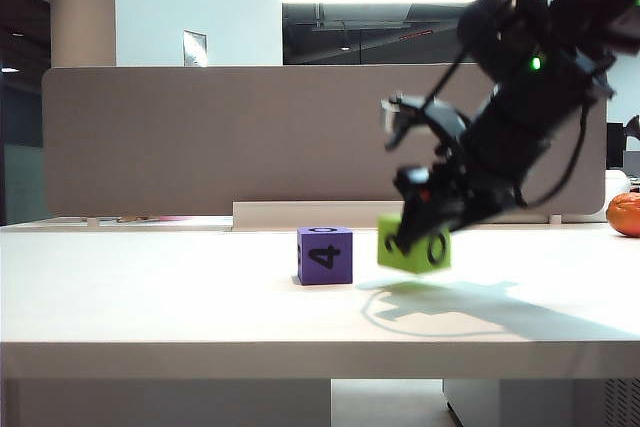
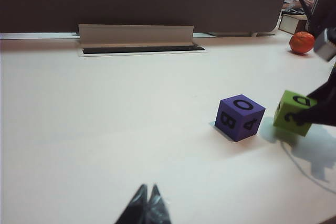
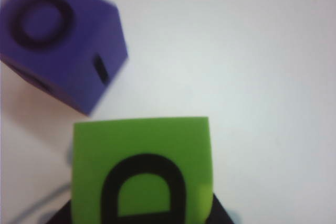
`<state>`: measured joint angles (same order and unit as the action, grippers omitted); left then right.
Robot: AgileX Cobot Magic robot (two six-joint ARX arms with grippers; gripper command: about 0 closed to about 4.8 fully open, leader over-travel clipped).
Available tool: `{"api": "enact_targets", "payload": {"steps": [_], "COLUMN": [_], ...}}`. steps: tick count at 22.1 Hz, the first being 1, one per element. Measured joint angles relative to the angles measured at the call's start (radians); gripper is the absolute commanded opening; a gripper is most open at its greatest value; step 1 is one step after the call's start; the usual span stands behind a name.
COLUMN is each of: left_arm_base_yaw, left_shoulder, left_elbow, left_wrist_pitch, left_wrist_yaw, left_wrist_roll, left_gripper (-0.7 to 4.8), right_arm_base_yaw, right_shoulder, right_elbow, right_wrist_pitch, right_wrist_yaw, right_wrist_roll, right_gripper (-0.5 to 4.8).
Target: Stack one letter block on top of another letter block.
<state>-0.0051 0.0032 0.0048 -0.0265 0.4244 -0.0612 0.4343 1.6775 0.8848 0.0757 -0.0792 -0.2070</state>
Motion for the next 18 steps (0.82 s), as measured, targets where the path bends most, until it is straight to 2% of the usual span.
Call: {"api": "enact_targets", "payload": {"steps": [6, 10, 18], "left_arm_base_yaw": [0.000, 0.000, 0.000], "left_shoulder": [0.000, 0.000, 0.000], "left_elbow": [0.000, 0.000, 0.000], "left_wrist_pitch": [0.000, 0.000, -0.001], "left_wrist_yaw": [0.000, 0.000, 0.000], "left_wrist_roll": [0.000, 0.000, 0.000], "left_gripper": [-0.06, -0.06, -0.06], "right_arm_base_yaw": [0.019, 0.041, 0.067], "right_shoulder": [-0.058, -0.056, 0.000], "right_elbow": [0.114, 0.244, 0.350], "right_wrist_pitch": [-0.029, -0.191, -0.232], "right_wrist_yaw": [-0.039, -0.050, -0.078], "right_wrist_roll": [0.000, 0.000, 0.000], "right_gripper": [2.09, 2.10, 2.10]}}
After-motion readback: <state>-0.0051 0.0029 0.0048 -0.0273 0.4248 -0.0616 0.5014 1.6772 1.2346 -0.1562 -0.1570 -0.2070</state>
